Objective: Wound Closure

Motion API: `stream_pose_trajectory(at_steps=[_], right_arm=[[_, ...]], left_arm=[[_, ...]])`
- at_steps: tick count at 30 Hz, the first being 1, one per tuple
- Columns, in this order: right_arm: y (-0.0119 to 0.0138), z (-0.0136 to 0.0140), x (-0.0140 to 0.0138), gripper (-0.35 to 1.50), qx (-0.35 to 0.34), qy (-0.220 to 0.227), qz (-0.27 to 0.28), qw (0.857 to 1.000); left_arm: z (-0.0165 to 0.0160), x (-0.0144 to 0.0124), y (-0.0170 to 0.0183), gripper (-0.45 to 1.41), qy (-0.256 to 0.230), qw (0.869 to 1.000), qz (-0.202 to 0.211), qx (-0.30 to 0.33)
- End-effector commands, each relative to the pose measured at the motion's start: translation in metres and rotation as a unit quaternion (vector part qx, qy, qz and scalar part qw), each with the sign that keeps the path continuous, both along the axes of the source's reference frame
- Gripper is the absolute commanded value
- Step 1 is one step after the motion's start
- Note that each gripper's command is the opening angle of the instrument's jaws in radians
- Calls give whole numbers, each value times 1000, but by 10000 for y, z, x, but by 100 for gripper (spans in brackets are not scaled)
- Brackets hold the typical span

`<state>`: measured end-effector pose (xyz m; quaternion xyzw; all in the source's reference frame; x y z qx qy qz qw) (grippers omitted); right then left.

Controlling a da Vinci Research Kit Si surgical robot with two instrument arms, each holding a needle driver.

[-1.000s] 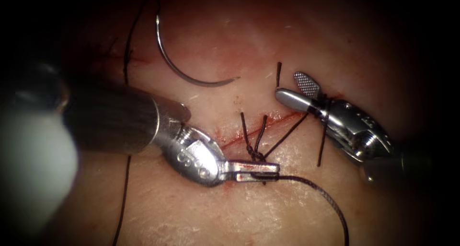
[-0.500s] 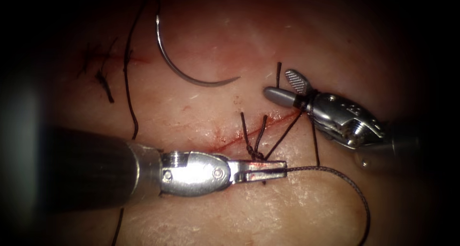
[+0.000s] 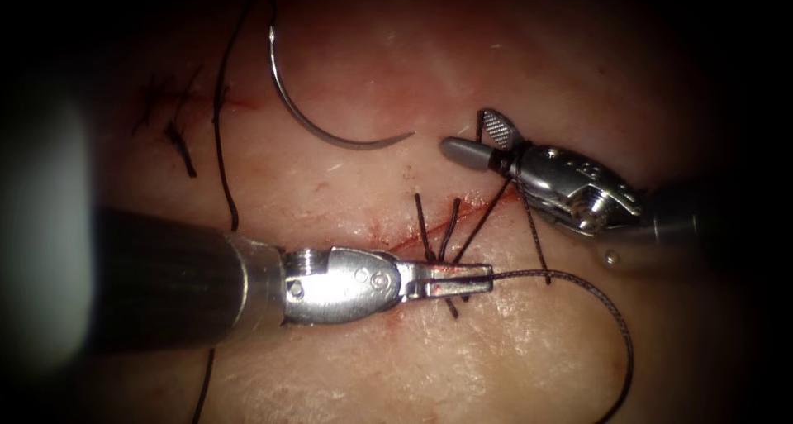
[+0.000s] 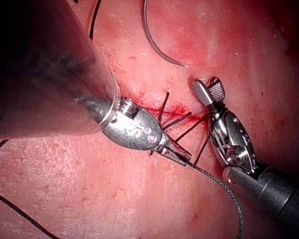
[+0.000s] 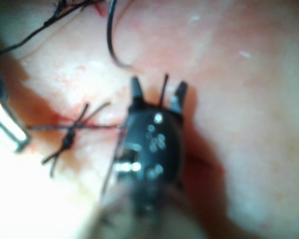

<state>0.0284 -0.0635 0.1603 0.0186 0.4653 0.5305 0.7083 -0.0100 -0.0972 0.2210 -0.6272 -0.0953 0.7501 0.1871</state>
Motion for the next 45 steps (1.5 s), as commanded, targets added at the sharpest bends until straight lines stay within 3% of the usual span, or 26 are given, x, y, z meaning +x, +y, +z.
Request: stream_pose_trajectory(at_steps=[1, 2, 9, 18, 29, 35, 45], right_arm=[[-7, 3, 5, -8, 1, 5, -15, 1000], [-7, 1, 4, -35, -1, 4, -18, 1000], [-18, -29, -12, -35, -11, -14, -33, 999], [-56, -53, -30, -35, -12, -2, -55, 998], [-79, -59, -52, -35, -13, 5, -69, 998], [-90, -68, -46, -35, -13, 8, -81, 997], [-111, -79, -45, -35, -14, 14, -97, 995]], left_arm=[[7, -6, -10, -45, 0, 1000, 1, 2], [8, -6, -9, -45, 0, 1000, 0, 4], [22, 8, 4, -45, 1, 1000, -5, 17], [33, 34, 44, -45, 11, 999, -22, 31], [32, 48, 131, -45, 20, 998, -31, 60], [42, 42, 176, -45, 32, 997, -34, 57], [76, 28, 215, -45, 44, 997, -29, 53]])
